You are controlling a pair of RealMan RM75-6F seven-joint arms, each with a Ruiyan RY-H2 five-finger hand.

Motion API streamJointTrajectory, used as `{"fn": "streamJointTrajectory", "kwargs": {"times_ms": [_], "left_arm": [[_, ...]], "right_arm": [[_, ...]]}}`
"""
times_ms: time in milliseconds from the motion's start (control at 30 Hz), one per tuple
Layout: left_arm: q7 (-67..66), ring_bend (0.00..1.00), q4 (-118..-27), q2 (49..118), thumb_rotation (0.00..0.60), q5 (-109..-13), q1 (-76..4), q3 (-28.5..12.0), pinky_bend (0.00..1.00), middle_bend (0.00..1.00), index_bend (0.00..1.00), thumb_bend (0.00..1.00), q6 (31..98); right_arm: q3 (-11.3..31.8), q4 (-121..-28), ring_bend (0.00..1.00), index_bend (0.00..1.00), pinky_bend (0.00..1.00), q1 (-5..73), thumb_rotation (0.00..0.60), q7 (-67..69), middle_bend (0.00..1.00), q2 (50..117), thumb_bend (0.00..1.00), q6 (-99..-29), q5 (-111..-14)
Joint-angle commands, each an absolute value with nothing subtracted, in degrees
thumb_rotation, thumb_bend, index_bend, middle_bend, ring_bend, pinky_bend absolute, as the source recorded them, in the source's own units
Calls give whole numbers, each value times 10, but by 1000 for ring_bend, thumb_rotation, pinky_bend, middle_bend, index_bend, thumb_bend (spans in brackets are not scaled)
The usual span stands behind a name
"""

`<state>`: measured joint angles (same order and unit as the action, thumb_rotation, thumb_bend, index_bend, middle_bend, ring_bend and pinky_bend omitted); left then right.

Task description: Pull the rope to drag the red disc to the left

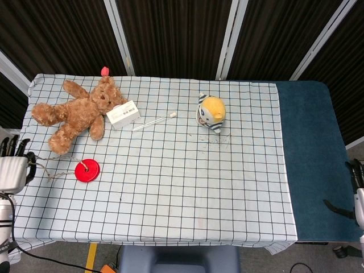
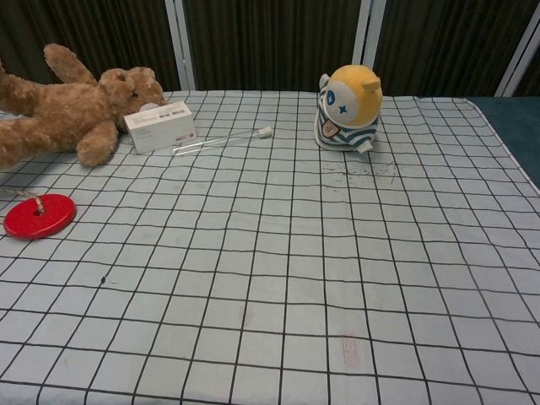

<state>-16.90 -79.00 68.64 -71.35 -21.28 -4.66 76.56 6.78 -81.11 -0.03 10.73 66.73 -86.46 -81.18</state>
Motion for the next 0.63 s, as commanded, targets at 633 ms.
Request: {"fn": "streamJointTrajectory", "kwargs": {"times_ms": [633], "left_arm": [[-31, 0, -841, 704, 600, -862, -93, 20, 0, 0, 0, 381, 903]], "right_arm": [[50, -797, 0, 0, 0, -8, 600, 116, 0, 688, 29, -869, -828]]}}
